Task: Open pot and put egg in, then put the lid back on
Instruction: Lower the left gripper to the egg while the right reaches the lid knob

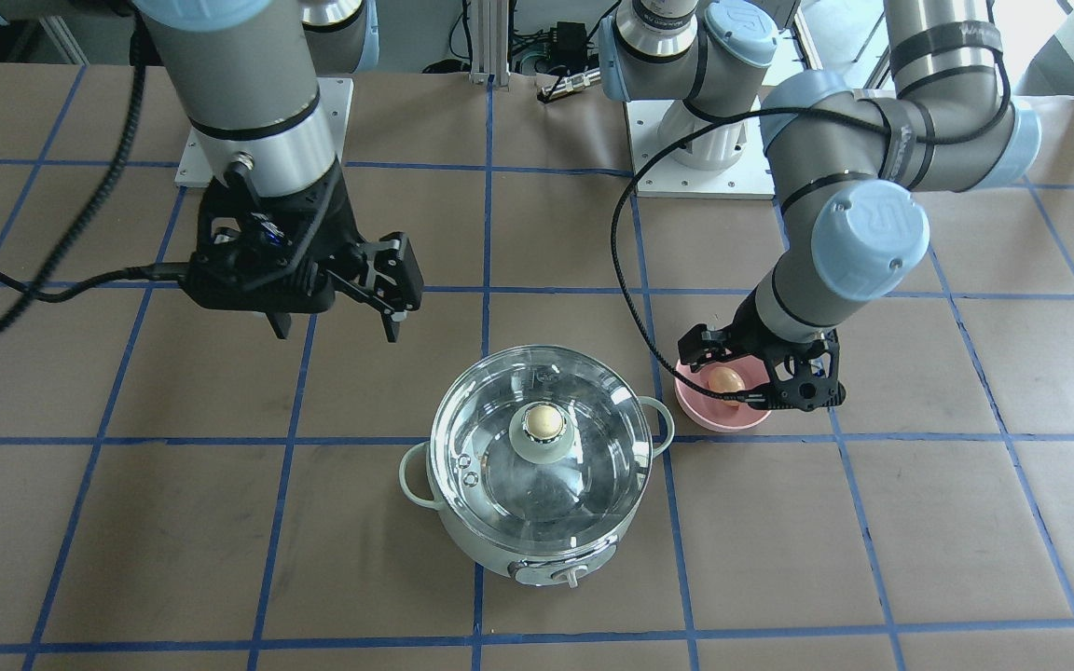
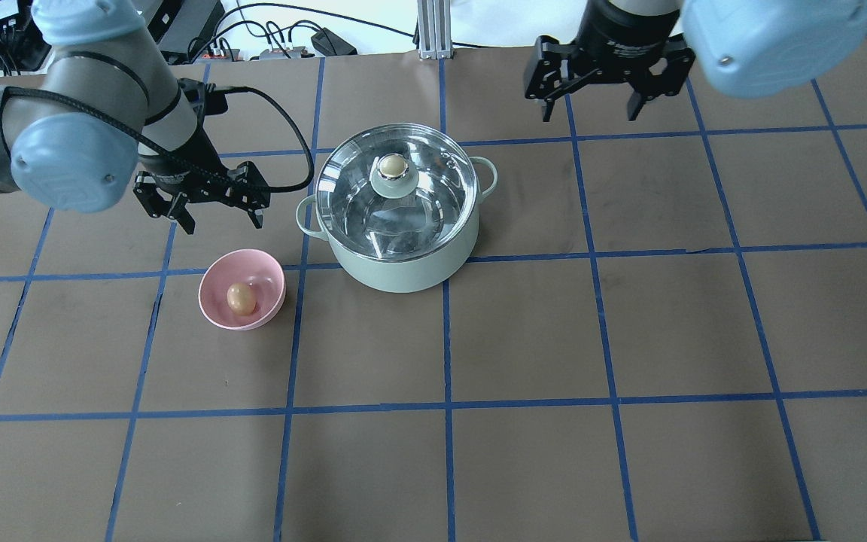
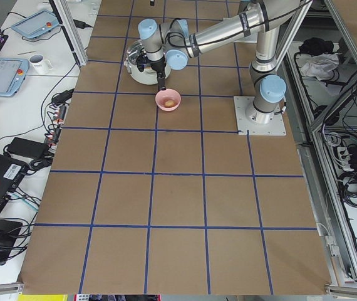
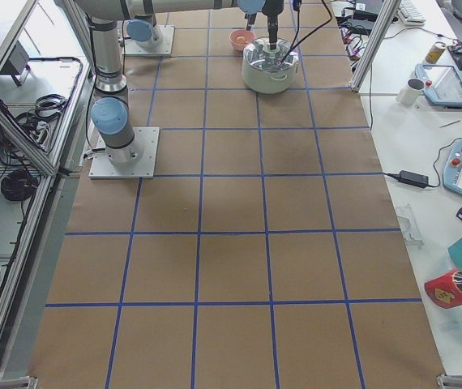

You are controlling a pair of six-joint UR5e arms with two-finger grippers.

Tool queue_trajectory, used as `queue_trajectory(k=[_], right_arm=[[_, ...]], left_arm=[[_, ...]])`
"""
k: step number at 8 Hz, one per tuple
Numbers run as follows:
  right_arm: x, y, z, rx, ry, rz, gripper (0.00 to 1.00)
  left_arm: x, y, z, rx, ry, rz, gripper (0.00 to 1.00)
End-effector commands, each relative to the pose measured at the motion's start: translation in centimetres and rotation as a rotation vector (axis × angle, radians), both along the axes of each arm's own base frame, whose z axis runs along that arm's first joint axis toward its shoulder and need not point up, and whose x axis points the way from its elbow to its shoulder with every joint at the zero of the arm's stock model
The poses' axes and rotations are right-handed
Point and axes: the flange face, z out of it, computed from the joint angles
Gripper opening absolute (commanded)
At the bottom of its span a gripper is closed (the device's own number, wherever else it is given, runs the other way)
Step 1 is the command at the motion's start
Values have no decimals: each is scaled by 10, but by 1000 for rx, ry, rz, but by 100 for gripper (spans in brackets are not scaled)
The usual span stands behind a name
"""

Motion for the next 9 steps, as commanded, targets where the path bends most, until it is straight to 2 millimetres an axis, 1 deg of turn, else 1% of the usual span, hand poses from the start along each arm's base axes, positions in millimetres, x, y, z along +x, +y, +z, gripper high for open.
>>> queue_trajectory(k=[1, 2, 3, 4, 5, 6, 7, 9], right_arm=[[71, -8, -44, 1, -39, -35, 100], [92, -10, -59, 9, -36, -38, 100], [110, -15, -74, 1, -47, -49, 100], [130, -14, -89, 3, -51, -54, 100], [143, -15, -104, 4, -55, -50, 100], [152, -17, -115, -2, -60, -50, 100], [155, -18, -125, 7, -55, -53, 100], [160, -16, -127, 5, -61, -51, 100]], left_arm=[[1, 3, -74, 139, 11, -9, 97], [1, 3, -84, 148, 13, -11, 97], [3, 2, -84, 147, 15, -21, 97], [12, 1, -83, 144, 19, -15, 97], [24, -1, -83, 143, 32, -26, 97], [35, -2, -83, 144, 37, -19, 97], [35, -3, -81, 140, 26, 2, 97], [35, -6, -71, 125, 13, 49, 97]])
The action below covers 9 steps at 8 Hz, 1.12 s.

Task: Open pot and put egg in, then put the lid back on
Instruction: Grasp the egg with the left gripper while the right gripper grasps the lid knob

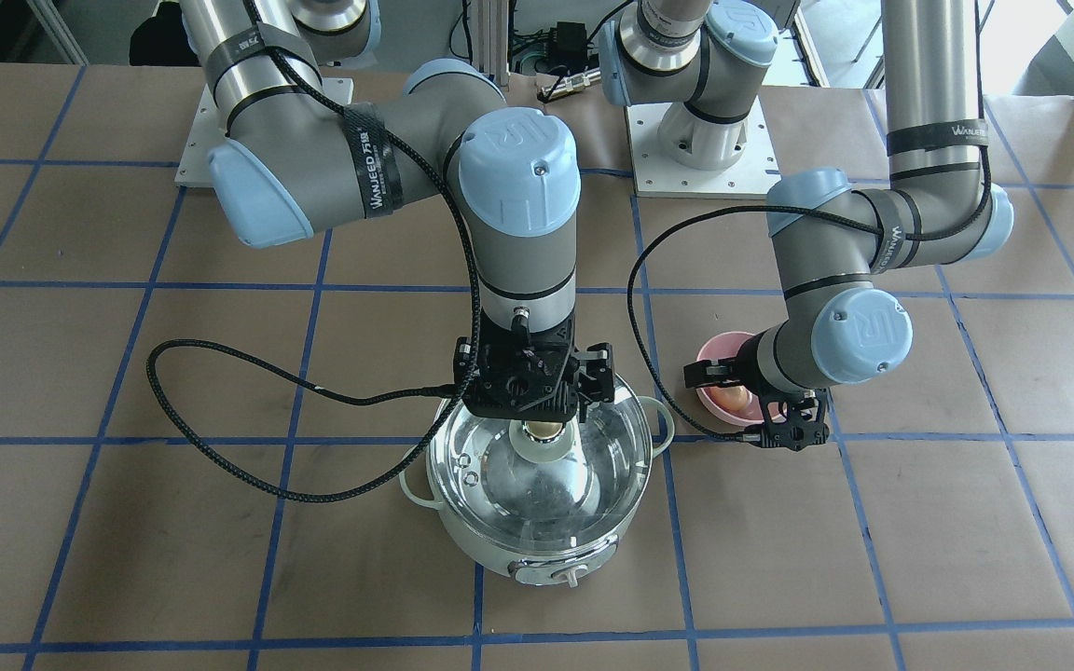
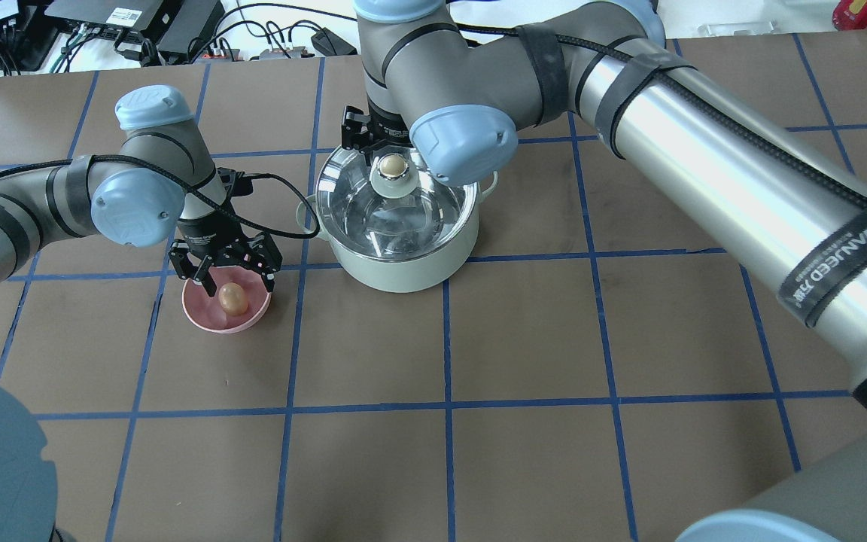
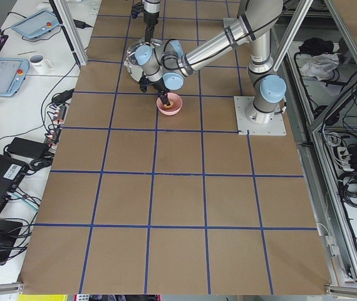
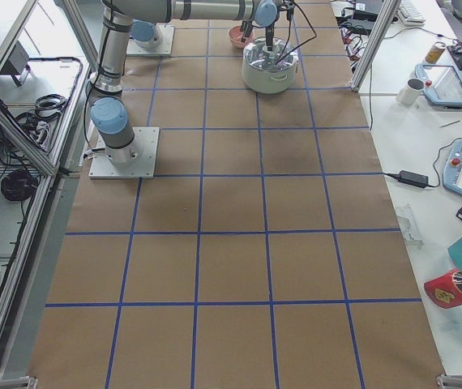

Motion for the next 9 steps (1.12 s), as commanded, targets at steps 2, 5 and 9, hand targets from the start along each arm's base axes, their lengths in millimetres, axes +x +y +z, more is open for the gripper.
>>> queue_trajectory(k=[2, 5, 9], right_arm=[[7, -1, -13, 11, 2, 11, 95], [7, -1, -13, 12, -5, 17, 49], [7, -2, -2, -14, -3, 88, 0]], left_arm=[[2, -5, 18, -27, -10, 27, 97], [6, -1, -2, 12, -1, -8, 97], [9, -1, -12, 35, -23, -32, 97]])
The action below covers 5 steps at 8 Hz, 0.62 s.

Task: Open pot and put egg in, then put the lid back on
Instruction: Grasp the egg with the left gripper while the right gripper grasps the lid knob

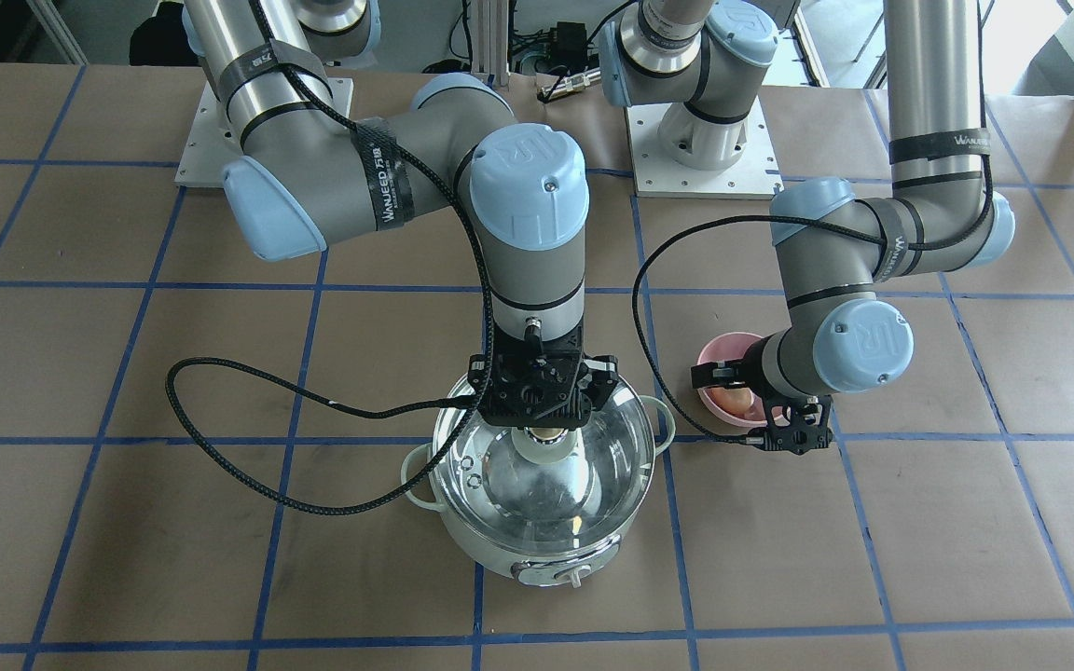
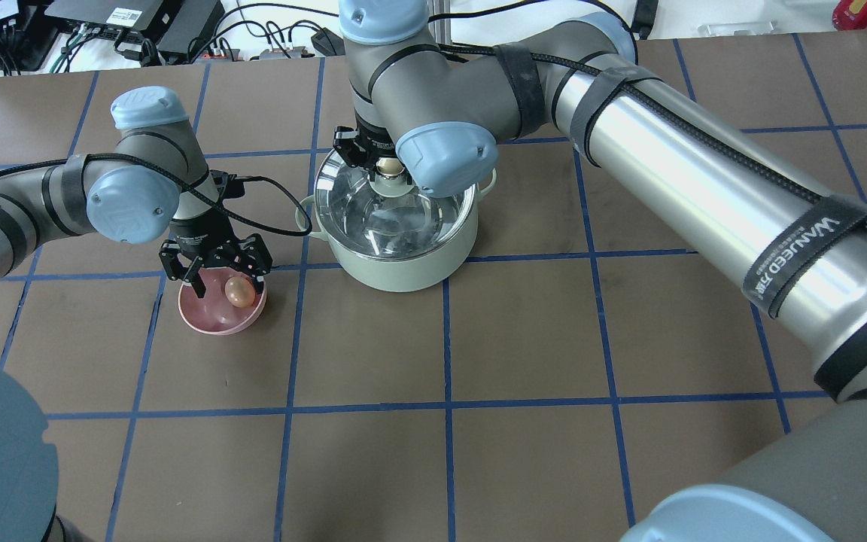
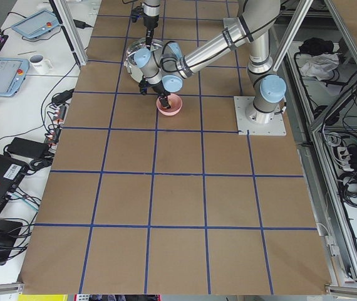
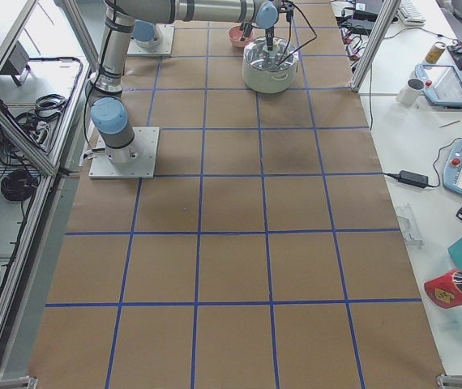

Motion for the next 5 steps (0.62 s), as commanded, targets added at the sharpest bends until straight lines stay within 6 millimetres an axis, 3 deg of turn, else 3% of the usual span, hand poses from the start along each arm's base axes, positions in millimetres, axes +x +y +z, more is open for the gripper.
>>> queue_trajectory(k=[1, 2, 3, 4, 5], right_arm=[[-4, 3, 23, -38, -4, 51, 0], [-10, 2, 31, -45, -7, 51, 0], [-21, 1, 48, -69, -15, 57, 0], [-47, -2, 72, -95, -9, 75, 0], [-87, -3, 97, -92, 11, 88, 0]], left_arm=[[2, -2, 2, -1, -5, -7, 97], [5, -1, 9, 4, -3, 1, 97], [5, 1, -3, 21, 5, 4, 97], [5, 1, -9, 28, 6, 4, 97], [5, 0, -20, 46, 5, 1, 97]])
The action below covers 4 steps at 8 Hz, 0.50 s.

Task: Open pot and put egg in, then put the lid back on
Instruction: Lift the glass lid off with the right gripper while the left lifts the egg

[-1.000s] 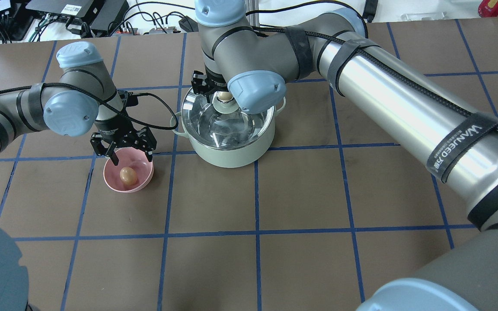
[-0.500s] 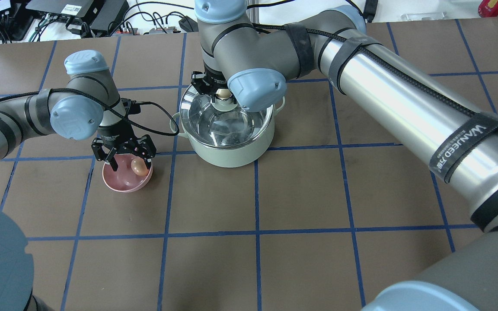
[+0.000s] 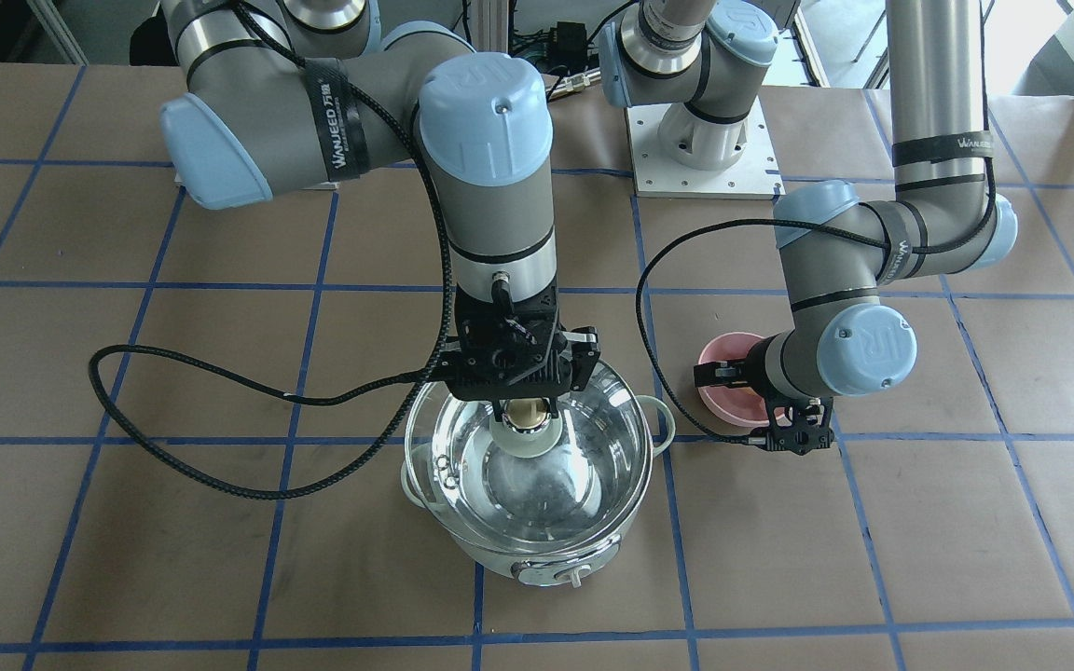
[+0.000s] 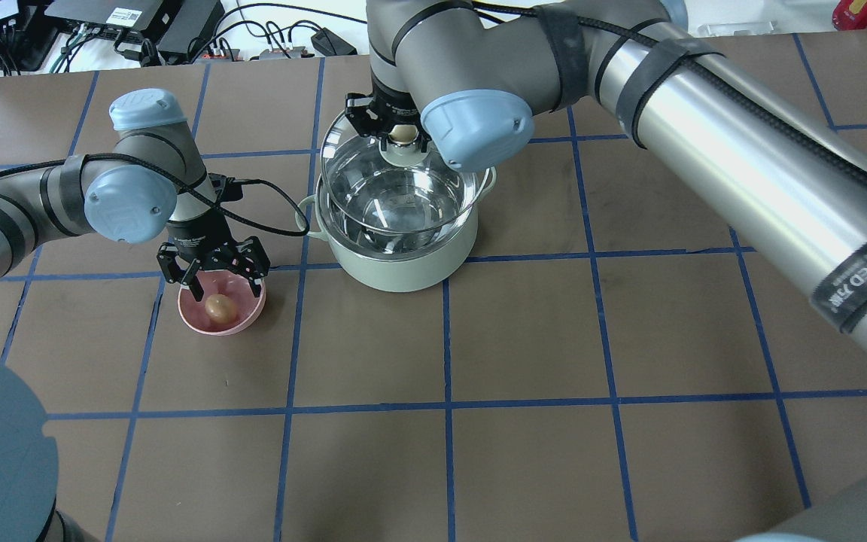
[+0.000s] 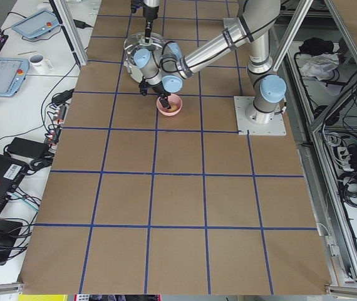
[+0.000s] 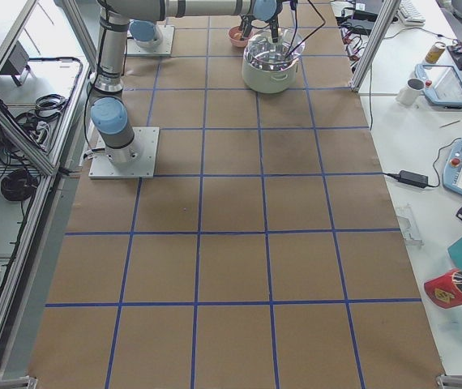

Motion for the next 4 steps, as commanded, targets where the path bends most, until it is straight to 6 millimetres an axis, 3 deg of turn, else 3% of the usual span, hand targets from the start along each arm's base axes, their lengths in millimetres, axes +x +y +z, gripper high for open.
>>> queue_trajectory(k=[1, 2, 3, 4], right_arm=[[-100, -1, 66, 0, 45, 31, 0], [-143, -1, 82, 21, 65, 39, 0], [-190, -3, 92, 20, 87, 59, 0], [-233, -1, 100, 13, 105, 74, 0]], left_arm=[[1, -1, -20, 35, 2, -7, 97], [3, 0, -22, 41, -9, -20, 97], [3, 0, -23, 43, -11, -24, 82], [3, -2, -22, 40, -6, -30, 55]])
